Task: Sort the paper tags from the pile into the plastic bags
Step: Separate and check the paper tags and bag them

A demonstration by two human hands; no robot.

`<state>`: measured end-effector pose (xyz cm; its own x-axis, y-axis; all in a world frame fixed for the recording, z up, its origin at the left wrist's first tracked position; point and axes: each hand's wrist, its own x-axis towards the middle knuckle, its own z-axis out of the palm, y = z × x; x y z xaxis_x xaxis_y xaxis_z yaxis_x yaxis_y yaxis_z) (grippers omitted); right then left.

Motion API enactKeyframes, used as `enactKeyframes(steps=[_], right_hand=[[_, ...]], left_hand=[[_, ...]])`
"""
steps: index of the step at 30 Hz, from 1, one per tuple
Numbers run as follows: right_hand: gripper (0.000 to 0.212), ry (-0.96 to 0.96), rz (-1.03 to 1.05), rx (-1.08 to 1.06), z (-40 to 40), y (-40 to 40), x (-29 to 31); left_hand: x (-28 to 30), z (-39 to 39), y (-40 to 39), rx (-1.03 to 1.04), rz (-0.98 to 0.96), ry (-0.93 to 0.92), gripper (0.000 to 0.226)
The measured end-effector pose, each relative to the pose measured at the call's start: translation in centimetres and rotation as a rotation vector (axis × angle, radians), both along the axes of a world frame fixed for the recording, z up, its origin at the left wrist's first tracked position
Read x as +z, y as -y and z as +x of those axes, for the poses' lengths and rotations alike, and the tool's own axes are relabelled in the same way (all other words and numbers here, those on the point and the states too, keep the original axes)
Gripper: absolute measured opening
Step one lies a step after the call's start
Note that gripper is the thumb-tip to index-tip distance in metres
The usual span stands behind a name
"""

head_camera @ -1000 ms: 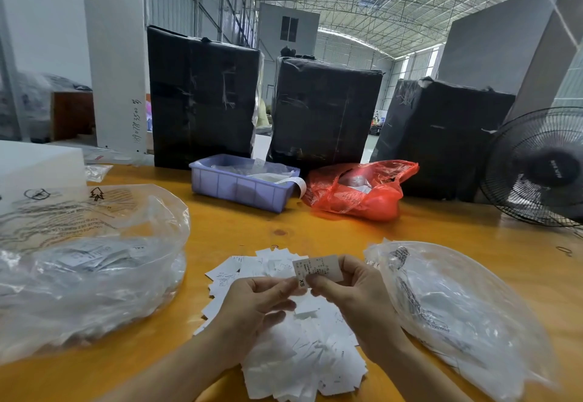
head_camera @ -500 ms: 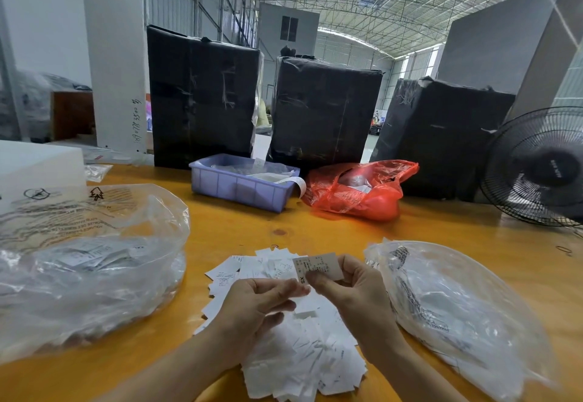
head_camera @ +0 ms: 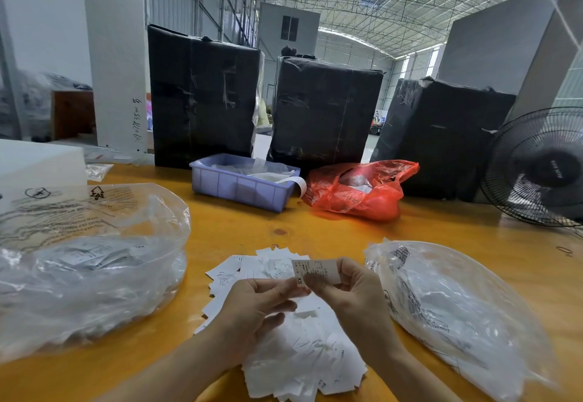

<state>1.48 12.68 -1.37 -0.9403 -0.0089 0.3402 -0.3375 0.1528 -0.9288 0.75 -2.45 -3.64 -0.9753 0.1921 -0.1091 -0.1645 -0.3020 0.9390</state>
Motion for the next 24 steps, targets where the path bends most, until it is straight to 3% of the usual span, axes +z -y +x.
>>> enactKeyframes(steps=[8, 18, 24], right_hand=[[0.012, 0.008, 0.051, 0.007, 0.1, 0.0, -0.2], [0.018, 0.319, 0.055, 0.188, -0.4, -0.9, 0.4], [0.028, 0.222, 0.195, 0.121, -0.4, -0.9, 0.1]], left_hand=[[0.0, -0.2, 0.1, 0.023, 0.021, 0.02, 0.026], [0.0, -0.1, 0.3, 0.052, -0.001, -0.003, 0.018], [-0.1, -0.1, 0.3, 0.031, -0.022, -0.048, 0.025]])
